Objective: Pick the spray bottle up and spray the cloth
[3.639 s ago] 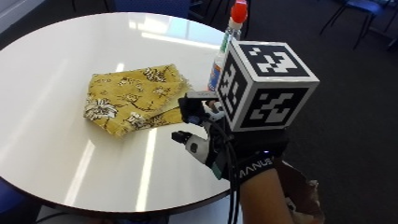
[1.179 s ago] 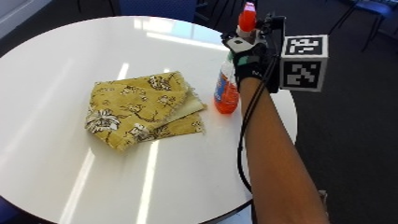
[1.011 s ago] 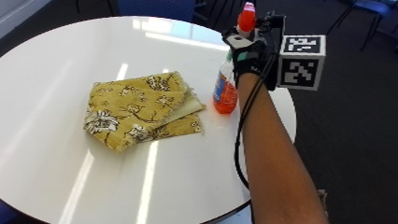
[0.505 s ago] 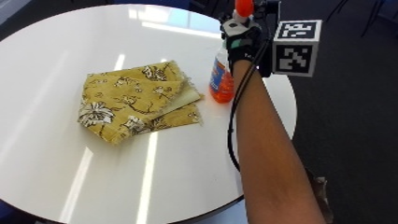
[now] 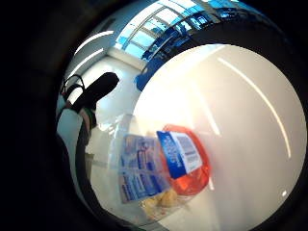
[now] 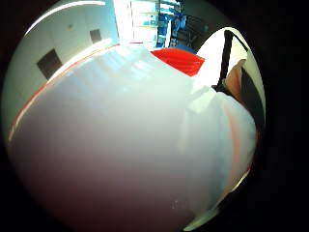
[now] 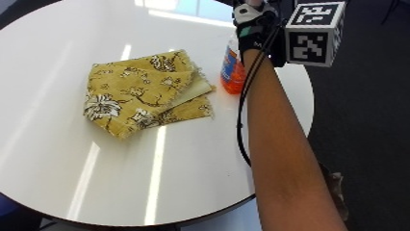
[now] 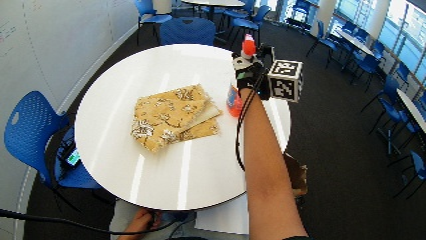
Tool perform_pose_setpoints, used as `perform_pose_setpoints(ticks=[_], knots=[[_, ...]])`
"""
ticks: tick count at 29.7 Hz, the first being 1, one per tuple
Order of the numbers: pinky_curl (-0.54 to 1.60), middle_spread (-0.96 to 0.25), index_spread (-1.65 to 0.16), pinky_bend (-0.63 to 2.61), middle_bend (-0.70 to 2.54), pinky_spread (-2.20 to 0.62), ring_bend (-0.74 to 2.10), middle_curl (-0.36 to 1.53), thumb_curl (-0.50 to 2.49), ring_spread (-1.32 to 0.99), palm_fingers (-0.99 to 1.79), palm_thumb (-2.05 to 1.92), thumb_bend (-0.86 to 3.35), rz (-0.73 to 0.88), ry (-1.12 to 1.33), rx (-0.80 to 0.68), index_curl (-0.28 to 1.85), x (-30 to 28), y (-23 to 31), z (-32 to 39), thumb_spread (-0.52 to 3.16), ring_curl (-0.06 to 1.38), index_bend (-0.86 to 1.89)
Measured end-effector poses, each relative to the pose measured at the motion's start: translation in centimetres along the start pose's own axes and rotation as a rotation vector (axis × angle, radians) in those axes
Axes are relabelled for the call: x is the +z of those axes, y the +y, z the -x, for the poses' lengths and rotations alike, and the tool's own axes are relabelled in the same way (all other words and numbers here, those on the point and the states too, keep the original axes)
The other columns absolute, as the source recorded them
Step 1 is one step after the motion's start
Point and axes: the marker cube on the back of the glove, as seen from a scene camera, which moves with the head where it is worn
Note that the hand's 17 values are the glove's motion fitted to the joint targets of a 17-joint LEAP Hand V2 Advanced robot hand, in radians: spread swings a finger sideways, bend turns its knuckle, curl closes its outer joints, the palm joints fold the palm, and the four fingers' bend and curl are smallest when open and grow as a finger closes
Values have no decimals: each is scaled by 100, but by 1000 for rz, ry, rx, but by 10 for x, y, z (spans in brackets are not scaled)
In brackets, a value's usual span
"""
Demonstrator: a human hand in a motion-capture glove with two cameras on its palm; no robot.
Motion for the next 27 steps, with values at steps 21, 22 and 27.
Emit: perform_pose_setpoints(ticks=[21, 22, 27], knots=[[38, -26, -30, 41, 55, -33, 66, 53, 64, -25, 136, 94, -3, 18, 6, 55, 48, 5, 7, -45, 54, 47, 19], [38, -26, -30, 41, 55, -33, 66, 53, 64, -25, 136, 94, -3, 22, 1, 61, 48, 5, 7, -48, 54, 47, 19], [38, -26, -30, 41, 56, -33, 66, 53, 65, -25, 135, 94, -3, 61, -23, 104, 49, 9, 7, -67, 52, 47, 19]])
